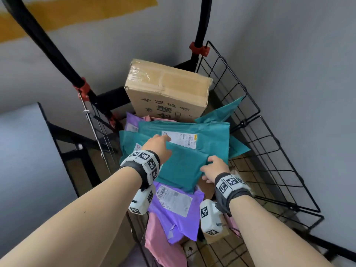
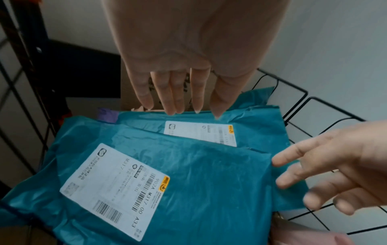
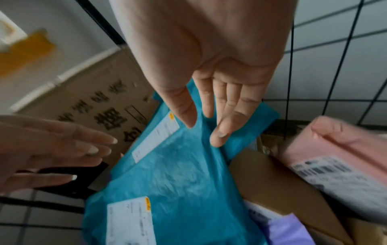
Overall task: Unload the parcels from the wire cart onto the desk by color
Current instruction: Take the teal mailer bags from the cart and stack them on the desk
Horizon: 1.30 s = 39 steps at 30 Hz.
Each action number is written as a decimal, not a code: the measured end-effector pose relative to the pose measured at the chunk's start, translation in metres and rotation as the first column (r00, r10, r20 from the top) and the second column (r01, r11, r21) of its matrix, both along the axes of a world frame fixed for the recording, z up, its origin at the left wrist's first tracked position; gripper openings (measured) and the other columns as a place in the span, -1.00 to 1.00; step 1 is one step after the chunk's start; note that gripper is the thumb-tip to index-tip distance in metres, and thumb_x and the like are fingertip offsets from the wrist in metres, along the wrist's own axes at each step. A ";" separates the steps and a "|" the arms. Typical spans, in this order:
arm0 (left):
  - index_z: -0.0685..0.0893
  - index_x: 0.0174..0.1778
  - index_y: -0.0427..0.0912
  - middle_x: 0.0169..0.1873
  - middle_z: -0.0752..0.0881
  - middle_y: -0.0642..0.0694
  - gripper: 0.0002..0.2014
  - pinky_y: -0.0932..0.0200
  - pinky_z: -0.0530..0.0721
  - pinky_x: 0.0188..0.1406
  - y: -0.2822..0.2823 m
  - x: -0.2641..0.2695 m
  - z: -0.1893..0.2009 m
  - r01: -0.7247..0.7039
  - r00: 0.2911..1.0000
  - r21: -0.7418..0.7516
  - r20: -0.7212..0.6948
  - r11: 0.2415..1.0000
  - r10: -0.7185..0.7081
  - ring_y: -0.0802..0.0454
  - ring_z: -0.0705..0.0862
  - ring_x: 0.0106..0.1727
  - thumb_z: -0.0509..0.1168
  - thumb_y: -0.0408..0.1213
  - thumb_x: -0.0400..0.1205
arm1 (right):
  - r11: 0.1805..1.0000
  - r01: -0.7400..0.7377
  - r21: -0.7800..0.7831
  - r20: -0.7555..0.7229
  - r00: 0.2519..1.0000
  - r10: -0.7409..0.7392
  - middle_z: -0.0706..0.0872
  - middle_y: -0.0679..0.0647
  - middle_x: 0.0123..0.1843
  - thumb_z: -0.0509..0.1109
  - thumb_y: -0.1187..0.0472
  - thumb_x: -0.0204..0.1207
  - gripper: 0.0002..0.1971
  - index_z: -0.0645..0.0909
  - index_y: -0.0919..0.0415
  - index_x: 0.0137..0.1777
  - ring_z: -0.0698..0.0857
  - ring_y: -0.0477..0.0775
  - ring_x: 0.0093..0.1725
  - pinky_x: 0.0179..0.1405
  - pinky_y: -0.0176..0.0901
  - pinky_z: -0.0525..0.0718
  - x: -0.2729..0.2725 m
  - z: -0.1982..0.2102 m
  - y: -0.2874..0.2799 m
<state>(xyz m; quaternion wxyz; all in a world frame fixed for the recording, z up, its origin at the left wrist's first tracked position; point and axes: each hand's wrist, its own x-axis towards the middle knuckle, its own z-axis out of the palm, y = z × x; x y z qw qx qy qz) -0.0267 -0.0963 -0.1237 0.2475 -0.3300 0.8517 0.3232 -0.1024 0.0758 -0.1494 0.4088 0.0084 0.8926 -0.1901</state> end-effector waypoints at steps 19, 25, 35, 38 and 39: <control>0.52 0.36 -0.13 0.29 0.59 -0.17 -0.52 0.02 0.53 0.22 -0.043 -0.010 -0.014 0.040 0.996 -0.037 -0.074 0.999 -0.042 -0.20 0.53 0.36 0.41 -0.28 0.50 | 0.958 -0.031 -0.284 -0.174 0.985 -0.020 0.66 -0.01 -0.48 0.18 0.40 0.50 -0.78 0.52 0.04 -0.16 0.76 0.03 -0.32 -0.01 0.01 0.75 -0.025 0.028 -0.057; 0.65 0.10 -0.14 0.05 0.72 -0.15 -0.77 0.13 0.53 -0.07 -0.039 -0.003 0.024 -0.021 0.984 -0.038 -0.175 0.999 0.014 -0.18 0.67 0.12 0.37 -0.21 0.55 | 0.915 0.048 -0.401 -0.256 0.953 -0.162 0.66 -0.03 0.07 0.24 0.35 0.48 -0.70 0.52 0.00 0.15 0.75 0.16 -0.08 0.06 0.20 0.72 -0.028 0.056 -0.048; 0.64 0.16 -0.18 -0.02 0.73 -0.12 -0.75 -0.01 0.78 -0.13 -0.008 0.026 0.115 -0.340 0.717 0.392 -0.479 0.855 0.506 -0.08 0.72 -0.04 0.39 -0.31 0.57 | 0.824 0.255 -0.505 -0.046 0.946 -0.320 0.58 0.17 0.16 0.34 0.41 0.50 -0.40 0.31 0.17 0.54 0.68 0.10 -0.29 -0.34 -0.06 0.70 -0.016 0.121 -0.006; 0.61 0.18 -0.18 -0.04 0.69 -0.06 -0.75 0.24 0.73 -0.36 0.012 0.041 0.145 -0.332 0.646 0.457 -0.527 0.825 0.552 0.04 0.69 -0.12 0.38 -0.35 0.58 | 0.777 0.231 -0.586 0.016 0.962 -0.274 0.65 0.19 0.07 0.40 0.41 0.49 -0.37 0.30 0.22 0.55 0.64 0.03 -0.37 -0.51 -0.18 0.58 -0.005 0.149 0.005; 0.61 0.17 -0.17 -0.03 0.69 -0.06 -0.76 0.29 0.72 -0.41 0.019 0.047 0.155 -0.334 0.620 0.474 -0.541 0.815 0.569 0.07 0.68 -0.14 0.38 -0.35 0.58 | 0.769 0.206 -0.605 0.010 0.968 -0.251 0.68 0.18 0.04 0.41 0.40 0.48 -0.37 0.31 0.21 0.54 0.65 0.02 -0.38 -0.56 -0.21 0.57 -0.001 0.159 0.009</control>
